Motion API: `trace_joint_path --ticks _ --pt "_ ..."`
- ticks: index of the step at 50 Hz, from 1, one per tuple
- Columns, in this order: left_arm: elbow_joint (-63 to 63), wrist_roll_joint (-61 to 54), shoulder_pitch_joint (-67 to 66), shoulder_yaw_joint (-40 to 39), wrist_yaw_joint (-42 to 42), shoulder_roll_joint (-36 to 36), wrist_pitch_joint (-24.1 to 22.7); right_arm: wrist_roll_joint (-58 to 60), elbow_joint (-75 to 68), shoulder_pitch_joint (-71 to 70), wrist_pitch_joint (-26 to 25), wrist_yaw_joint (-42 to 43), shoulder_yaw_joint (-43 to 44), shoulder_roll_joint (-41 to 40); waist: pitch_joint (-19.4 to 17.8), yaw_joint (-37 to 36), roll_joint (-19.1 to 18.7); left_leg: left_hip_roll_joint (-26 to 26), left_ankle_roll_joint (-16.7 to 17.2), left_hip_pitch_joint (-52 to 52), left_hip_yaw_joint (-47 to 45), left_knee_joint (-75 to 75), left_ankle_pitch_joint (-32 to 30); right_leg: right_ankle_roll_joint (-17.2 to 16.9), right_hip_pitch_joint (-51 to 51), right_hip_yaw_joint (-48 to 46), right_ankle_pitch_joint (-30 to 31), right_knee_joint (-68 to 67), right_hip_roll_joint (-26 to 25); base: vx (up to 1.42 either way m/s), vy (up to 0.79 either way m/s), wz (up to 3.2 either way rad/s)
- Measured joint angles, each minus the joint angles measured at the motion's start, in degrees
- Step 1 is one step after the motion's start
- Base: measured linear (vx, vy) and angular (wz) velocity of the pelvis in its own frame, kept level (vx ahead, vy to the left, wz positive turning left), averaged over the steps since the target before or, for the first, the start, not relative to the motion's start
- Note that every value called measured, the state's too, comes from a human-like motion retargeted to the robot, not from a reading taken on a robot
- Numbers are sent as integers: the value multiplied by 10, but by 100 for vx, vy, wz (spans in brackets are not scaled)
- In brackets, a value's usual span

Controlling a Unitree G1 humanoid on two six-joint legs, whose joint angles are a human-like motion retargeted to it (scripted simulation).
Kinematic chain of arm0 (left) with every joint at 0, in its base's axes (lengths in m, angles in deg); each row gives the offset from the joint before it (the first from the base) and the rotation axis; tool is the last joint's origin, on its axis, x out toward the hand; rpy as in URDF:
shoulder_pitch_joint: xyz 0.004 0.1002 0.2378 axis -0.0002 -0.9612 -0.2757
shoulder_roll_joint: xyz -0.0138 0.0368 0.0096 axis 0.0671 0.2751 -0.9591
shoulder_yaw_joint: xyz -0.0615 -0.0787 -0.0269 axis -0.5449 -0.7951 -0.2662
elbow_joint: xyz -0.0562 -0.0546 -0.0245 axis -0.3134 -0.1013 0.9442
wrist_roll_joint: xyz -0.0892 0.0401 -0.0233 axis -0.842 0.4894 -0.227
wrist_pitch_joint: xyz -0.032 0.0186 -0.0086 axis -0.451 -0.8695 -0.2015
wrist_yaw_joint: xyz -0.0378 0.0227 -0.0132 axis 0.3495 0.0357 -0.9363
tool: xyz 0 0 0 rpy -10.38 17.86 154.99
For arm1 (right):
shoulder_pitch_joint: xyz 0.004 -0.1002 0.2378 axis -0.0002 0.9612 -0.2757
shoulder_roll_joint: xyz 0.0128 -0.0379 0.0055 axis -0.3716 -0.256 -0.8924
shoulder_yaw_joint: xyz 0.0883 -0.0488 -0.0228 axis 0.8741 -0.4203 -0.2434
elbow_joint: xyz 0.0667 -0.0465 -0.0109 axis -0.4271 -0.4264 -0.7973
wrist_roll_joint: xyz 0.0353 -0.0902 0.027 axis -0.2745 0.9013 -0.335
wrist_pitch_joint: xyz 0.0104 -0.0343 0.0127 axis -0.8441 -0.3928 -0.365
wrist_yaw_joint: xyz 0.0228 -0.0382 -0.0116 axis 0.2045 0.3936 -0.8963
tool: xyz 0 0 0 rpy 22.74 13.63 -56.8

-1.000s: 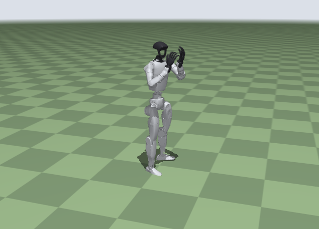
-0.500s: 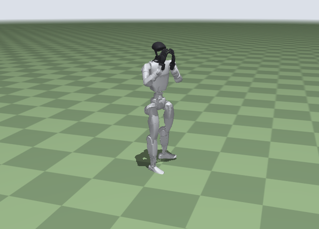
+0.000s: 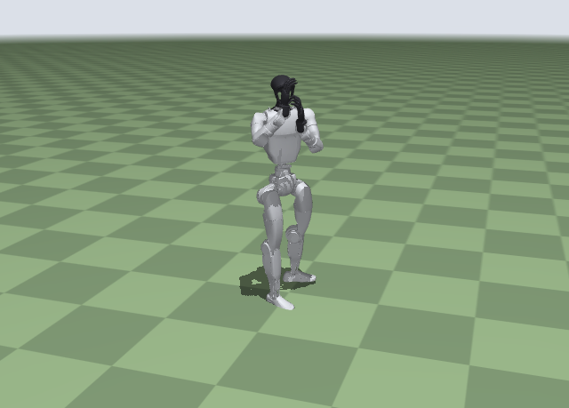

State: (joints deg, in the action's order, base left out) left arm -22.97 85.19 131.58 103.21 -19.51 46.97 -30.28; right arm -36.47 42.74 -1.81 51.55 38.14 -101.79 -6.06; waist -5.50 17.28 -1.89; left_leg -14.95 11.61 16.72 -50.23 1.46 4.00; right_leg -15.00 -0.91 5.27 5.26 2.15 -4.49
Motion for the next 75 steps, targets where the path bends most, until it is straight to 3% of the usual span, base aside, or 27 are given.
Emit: trace_joint_path --ticks 5,11,15,21,25,30,33,40,43,51,55,62,65,70,75 --pt "38 -80 102 -33 28 7 29 -32 -25 53 7 -10 13 7 3 -5 7 1 -2 -1 0 -8 3 0 5 1 2 7 4 0 0 -4" --pt "155 -65 261 -114 -72 -5 50 -24 99 207 22 -85 6 10 3 -1 -9 2 0 6 -3 -1 0 0 3 3 -4 -4 2 0 0 -4" --pt "131 -45 214 -120 -92 -15 31 7 102 138 0 -82 10 -14 -6 -3 -10 4 -4 12 -20 -7 2 0 -1 22 -1 -9 0 -2 -1 -41" --pt "12 -4 32 -35 -9 16 5 14 -3 -14 -16 5 3 -44 -21 -7 11 -2 -5 12 -40 -35 8 0 5 40 19 11 -5 -4 -8 -35" --pt "22 5 60 -37 -18 7 17 2 -7 28 -4 1 3 -38 -25 -3 20 -4 -5 6 -32 -39 7 0 11 31 27 25 -4 -2 -2 12" --pt "114 -26 202 -94 -71 -9 45 -17 85 187 18 -77 13 -23 -26 3 9 1 -4 5 -19 -22 1 0 7 20 16 15 1 0 5 23" --pt "149 -38 227 -100 -89 -14 45 -11 96 188 14 -100 22 -24 -23 2 4 3 -5 9 -25 -16 0 0 2 26 11 5 0 0 0 -8" --pt "39 -52 40 -34 -27 -26 4 18 -6 4 -19 -17 -2 -36 -32 -7 19 4 -12 13 -52 -26 0 0 -2 52 27 14 -8 -2 -7 -38" --pt "19 -51 4 -16 1 -22 6 0 -13 19 -9 -8 -1 -35 -35 -4 27 -1 -12 14 -53 -32 -1 0 6 49 35 27 -12 -1 -9 -5" --pt "106 -69 187 -82 -55 -8 44 -61 111 248 25 -113 23 -11 -30 2 14 -4 -11 15 -38 -26 -4 0 11 36 24 20 -11 0 -1 14" --pt "141 -62 209 -89 -78 -11 43 -56 97 204 12 -113 24 -22 -23 -5 12 -1 -14 22 -51 -24 -4 0 5 50 21 8 -13 -1 0 -24" --pt "43 -68 62 -39 -1 -8 8 -35 -21 27 -5 -18 12 -50 -36 -16 27 -4 -16 24 -66 -37 -3 0 11 61 40 28 -19 -3 -7 -22" --pt "29 -66 57 -32 16 -3 14 -40 -4 52 6 -9 14 -49 -39 -12 32 -8 -14 19 -54 -41 -4 0 13 48 39 28 -18 -2 -3 32" --pt "93 -65 166 -72 -33 -1 42 -71 78 176 25 -67 30 -44 -30 -6 25 -6 -13 6 -25 -37 -3 0 15 25 29 28 -4 -1 7 52" --pt "157 -71 207 -78 -73 -2 50 -70 82 169 14 -78 35 -50 -21 -19 20 -1 -16 1 -11 -32 -2 0 7 18 14 9 5 -1 7 23"
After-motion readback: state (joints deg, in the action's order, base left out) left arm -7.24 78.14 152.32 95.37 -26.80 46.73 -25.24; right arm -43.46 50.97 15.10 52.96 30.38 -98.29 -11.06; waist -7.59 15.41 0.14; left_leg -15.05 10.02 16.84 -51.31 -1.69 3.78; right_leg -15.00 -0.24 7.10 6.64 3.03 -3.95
